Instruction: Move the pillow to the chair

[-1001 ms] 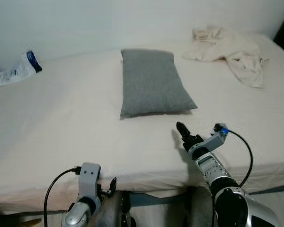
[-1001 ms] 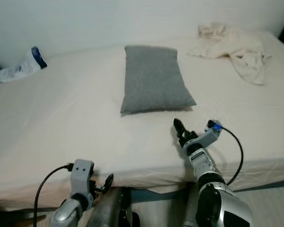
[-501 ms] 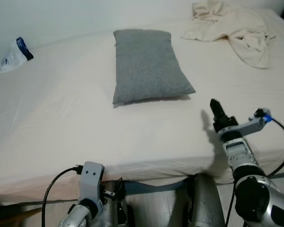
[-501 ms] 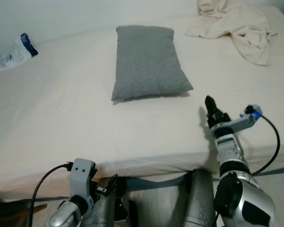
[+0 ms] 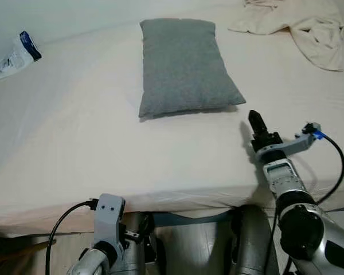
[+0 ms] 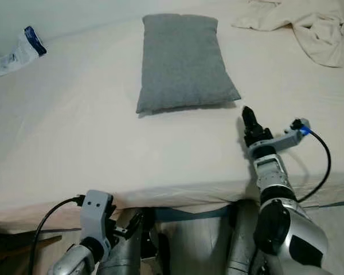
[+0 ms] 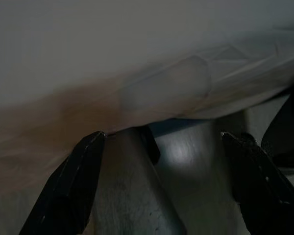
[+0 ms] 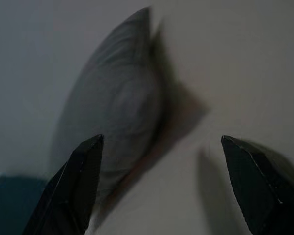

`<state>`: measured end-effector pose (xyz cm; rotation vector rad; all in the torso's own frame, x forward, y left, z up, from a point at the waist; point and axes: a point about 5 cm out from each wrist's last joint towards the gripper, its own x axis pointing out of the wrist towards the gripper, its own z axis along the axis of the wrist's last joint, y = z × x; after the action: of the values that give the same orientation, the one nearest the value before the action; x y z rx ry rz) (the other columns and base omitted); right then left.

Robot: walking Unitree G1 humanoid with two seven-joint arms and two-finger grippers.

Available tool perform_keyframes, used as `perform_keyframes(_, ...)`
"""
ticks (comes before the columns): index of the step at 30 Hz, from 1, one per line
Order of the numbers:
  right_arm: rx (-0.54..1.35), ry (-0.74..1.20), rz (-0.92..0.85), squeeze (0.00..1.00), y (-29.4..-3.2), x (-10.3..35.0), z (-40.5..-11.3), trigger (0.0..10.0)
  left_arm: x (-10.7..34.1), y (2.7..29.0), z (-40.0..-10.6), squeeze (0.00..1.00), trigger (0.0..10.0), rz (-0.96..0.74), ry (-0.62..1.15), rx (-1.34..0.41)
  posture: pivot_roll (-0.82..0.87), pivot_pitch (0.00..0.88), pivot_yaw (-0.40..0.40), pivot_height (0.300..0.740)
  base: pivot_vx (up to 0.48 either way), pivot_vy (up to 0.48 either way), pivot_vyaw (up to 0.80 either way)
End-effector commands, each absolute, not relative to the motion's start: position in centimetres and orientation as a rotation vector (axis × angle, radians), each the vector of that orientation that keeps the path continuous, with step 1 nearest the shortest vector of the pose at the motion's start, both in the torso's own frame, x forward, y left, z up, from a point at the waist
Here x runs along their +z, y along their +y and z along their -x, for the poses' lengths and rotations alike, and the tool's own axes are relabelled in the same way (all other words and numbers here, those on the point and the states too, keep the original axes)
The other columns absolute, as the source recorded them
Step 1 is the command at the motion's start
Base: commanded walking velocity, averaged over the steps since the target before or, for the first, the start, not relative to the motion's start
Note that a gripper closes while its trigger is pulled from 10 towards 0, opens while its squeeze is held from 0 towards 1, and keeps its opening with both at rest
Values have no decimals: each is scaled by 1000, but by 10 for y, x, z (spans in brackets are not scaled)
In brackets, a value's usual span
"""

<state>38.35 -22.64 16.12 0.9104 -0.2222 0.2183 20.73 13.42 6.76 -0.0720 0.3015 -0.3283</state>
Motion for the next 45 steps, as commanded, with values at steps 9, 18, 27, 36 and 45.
perform_keyframes(9, 231, -212, -936, 0, -212, 159, -386, 10000, 63, 141, -200, 0, 10000, 62, 361, -314, 223, 403, 197, 570, 0, 0, 0)
perform_keyframes(18, 99, -225, -786, 0, -246, 155, -376, 10000, 62, 127, -220, 0, 10000, 95, 331, -314, 122, 337, 143, 570, 0, 0, 0)
perform_keyframes(27, 100, -205, -783, 0, -257, 151, -372, 10000, 65, 124, -228, 0, 10000, 104, 315, -319, 142, 359, 154, 570, 0, 0, 0)
perform_keyframes(36, 129, -195, -884, 0, -240, 152, -378, 10000, 70, 141, -204, 0, 10000, 77, 339, -298, 230, 416, 189, 570, 0, 0, 0)
perform_keyframes(45, 151, -289, -940, 0, -239, 180, -388, 10000, 94, 158, -177, 0, 10000, 44, 354, -292, 321, 504, 270, 570, 0, 0, 0)
